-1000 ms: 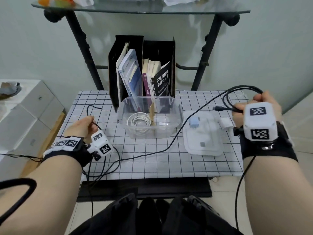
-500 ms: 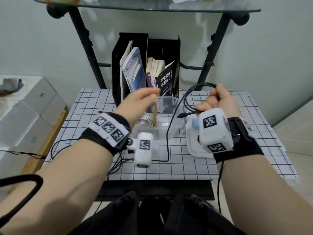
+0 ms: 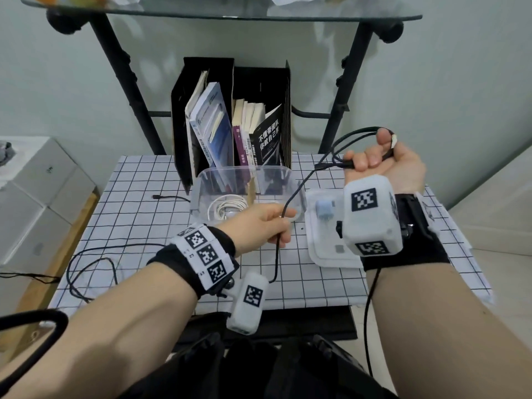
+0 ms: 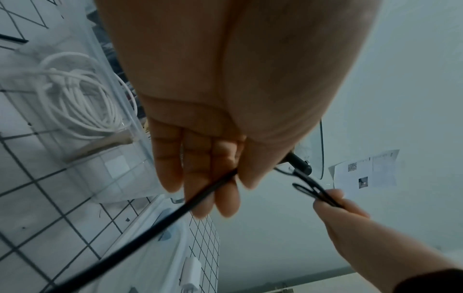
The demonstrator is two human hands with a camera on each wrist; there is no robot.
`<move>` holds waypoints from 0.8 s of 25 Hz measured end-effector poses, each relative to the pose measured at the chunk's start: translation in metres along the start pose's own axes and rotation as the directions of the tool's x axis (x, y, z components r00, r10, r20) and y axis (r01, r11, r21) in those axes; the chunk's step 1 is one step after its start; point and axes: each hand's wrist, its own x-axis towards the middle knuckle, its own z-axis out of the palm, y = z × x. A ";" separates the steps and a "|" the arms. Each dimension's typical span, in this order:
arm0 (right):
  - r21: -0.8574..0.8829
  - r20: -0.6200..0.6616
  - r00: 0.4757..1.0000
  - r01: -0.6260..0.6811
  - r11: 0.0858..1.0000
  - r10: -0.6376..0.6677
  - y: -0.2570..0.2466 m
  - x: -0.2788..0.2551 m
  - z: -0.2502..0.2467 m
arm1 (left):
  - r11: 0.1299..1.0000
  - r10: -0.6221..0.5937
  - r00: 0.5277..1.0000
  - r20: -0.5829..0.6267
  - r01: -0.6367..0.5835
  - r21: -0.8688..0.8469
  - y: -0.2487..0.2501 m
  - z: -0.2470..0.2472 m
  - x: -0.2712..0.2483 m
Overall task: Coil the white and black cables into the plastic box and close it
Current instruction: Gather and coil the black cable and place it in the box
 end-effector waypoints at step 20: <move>-0.904 0.250 0.897 0.082 0.419 0.365 0.047 0.000 -0.029 | 0.914 0.246 0.961 -0.126 -0.187 0.360 0.060 -0.043 -0.007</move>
